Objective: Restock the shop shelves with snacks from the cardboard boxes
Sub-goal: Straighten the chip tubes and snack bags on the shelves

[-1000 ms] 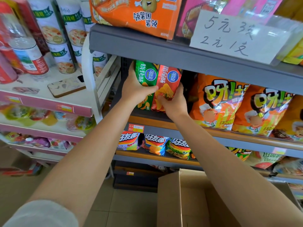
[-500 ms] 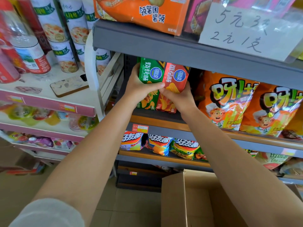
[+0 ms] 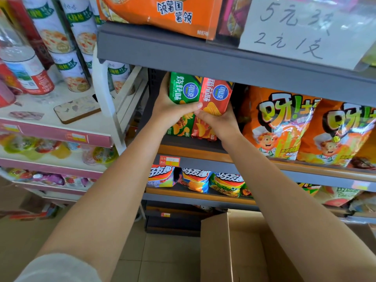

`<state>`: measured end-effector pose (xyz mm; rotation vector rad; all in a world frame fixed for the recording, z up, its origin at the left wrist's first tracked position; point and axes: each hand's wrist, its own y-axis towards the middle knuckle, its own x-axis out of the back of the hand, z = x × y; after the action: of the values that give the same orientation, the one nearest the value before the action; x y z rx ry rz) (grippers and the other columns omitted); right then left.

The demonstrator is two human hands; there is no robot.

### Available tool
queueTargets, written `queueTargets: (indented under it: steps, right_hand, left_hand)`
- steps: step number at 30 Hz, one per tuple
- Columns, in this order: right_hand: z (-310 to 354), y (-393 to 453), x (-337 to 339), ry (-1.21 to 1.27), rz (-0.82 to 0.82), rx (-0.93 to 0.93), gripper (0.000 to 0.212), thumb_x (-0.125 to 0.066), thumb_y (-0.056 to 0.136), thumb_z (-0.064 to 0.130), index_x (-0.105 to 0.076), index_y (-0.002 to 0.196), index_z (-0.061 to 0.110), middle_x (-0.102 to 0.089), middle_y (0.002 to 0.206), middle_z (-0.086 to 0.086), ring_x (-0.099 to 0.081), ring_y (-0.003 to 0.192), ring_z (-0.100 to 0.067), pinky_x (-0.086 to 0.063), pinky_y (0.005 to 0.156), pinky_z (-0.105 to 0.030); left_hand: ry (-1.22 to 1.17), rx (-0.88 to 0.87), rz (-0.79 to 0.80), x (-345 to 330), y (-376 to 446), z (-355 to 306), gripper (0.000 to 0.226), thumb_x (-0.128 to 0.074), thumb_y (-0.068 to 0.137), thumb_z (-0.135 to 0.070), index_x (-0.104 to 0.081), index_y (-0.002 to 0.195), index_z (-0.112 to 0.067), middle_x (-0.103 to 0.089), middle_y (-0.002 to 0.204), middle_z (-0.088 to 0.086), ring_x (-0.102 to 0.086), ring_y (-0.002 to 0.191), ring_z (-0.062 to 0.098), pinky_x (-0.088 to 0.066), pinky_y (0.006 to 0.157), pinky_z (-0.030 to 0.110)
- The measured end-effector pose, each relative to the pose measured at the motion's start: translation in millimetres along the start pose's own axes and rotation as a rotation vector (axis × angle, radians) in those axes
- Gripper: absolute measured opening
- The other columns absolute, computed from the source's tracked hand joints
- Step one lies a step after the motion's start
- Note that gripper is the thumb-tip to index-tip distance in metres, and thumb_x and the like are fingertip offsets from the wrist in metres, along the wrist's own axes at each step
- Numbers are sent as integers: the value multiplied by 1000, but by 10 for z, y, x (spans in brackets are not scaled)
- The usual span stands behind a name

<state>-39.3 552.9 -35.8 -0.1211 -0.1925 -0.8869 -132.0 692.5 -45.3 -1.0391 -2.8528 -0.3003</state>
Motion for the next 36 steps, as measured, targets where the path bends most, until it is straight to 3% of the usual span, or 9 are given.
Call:
queueTargets:
  steps: [6, 14, 20, 24, 26, 28, 32, 34, 36]
  right_hand:
    - [39, 15, -17, 10, 22, -17, 72, -88, 73, 36, -51, 134, 25, -67, 112, 14, -63, 99, 1, -52, 76, -18]
    - [48, 4, 6, -126, -37, -9, 72, -85, 76, 39, -49, 137, 23, -66, 118, 7, -63, 107, -12, -54, 94, -35]
    - [117, -284, 95, -216, -44, 23, 81, -83, 77, 39, -40, 143, 19, -61, 130, 3, -59, 116, -14, -49, 89, -28]
    - [110, -687, 239, -206, -21, 74, 99, -82, 80, 35, -19, 155, 16, -42, 151, -2, -44, 135, -15, -41, 104, -28]
    - [10, -989, 303, -200, -26, 158, 90, -78, 85, 29, -22, 155, 18, -38, 153, -2, -43, 136, -12, -40, 104, -22]
    - [-92, -1272, 408, -230, -71, 259, 71, -72, 91, 22, -33, 150, 22, -42, 146, 2, -47, 129, -7, -42, 98, -13]
    - [-128, -1489, 910, -253, -346, 380, 45, -62, 93, 7, -47, 134, 14, -49, 129, -2, -50, 117, -10, -44, 93, -12]
    - [-93, -1465, 1238, -277, -479, 345, 45, -62, 91, 5, -46, 133, 9, -47, 127, -5, -46, 117, -14, -38, 92, -9]
    - [-120, -1367, 1541, -334, -499, 212, 51, -61, 91, 7, -40, 138, 5, -45, 132, -8, -45, 122, -22, -40, 100, -24]
  left_hand:
    - [39, 61, 9, 8, -35, -61, 71, -92, 64, -33, -59, 126, -25, -68, 109, -16, -61, 101, -4, -46, 79, 15]
    - [47, 57, -11, -20, -77, -89, 65, -91, 67, -33, -60, 123, -24, -68, 101, -21, -59, 88, -17, -44, 68, 2]
    - [64, 74, -128, 3, -214, -126, 91, -94, 53, -46, -54, 132, -21, -69, 117, -10, -64, 109, 7, -54, 94, 34]
    - [139, 144, -250, -45, -474, -267, 122, -91, 57, -47, -25, 155, -16, -41, 154, 5, -40, 141, 21, -33, 117, 40]
    - [189, 29, -441, -177, -768, -374, 106, -86, 70, -34, -26, 154, -10, -33, 155, 11, -31, 145, 24, -23, 115, 25]
    - [199, -210, -589, -396, -1068, -466, 73, -75, 77, -25, -43, 141, -8, -45, 137, 10, -44, 131, 27, -35, 113, 33]
    - [219, -336, -250, -978, -1359, -563, 32, -66, 86, -21, -60, 116, -13, -57, 109, 1, -58, 96, 17, -52, 84, 45]
    - [246, -236, -56, -1262, -1433, -638, 55, -70, 88, -33, -49, 136, -17, -54, 128, 4, -56, 112, 16, -51, 95, 39]
    - [285, -118, 43, -1478, -1414, -673, 89, -75, 83, -45, -27, 153, -17, -42, 148, 7, -45, 132, 21, -42, 105, 36]
